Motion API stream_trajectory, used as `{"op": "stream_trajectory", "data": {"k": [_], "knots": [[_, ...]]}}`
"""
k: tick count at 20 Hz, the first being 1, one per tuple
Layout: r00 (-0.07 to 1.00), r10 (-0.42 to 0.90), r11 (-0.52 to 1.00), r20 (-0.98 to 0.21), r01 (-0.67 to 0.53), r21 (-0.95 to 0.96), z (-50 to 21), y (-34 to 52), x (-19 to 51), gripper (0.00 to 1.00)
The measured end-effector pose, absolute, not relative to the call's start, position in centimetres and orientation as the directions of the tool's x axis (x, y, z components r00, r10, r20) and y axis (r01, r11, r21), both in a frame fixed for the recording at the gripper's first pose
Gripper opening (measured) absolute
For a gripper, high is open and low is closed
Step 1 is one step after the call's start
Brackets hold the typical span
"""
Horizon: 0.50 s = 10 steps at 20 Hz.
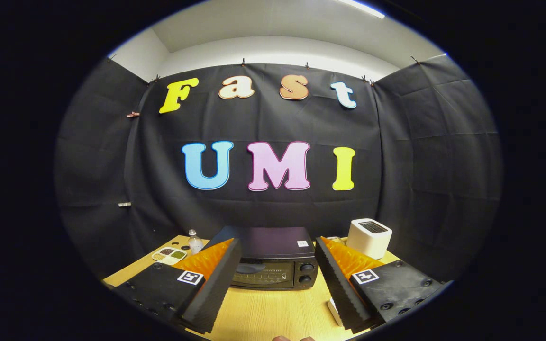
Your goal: Open the toaster oven, put the food inside, and close the toaster oven door.
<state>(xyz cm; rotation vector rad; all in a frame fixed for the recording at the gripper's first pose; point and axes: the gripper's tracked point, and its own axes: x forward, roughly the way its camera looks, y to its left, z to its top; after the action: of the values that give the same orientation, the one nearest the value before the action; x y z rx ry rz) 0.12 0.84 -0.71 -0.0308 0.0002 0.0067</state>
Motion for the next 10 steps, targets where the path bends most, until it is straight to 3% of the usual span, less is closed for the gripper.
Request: {"op": "stream_trajectory", "data": {"k": [10], "knots": [[1.000,0.013,0.999,-0.016,-0.014,-0.049,-1.74,0.53,0.36,0.97]]}}
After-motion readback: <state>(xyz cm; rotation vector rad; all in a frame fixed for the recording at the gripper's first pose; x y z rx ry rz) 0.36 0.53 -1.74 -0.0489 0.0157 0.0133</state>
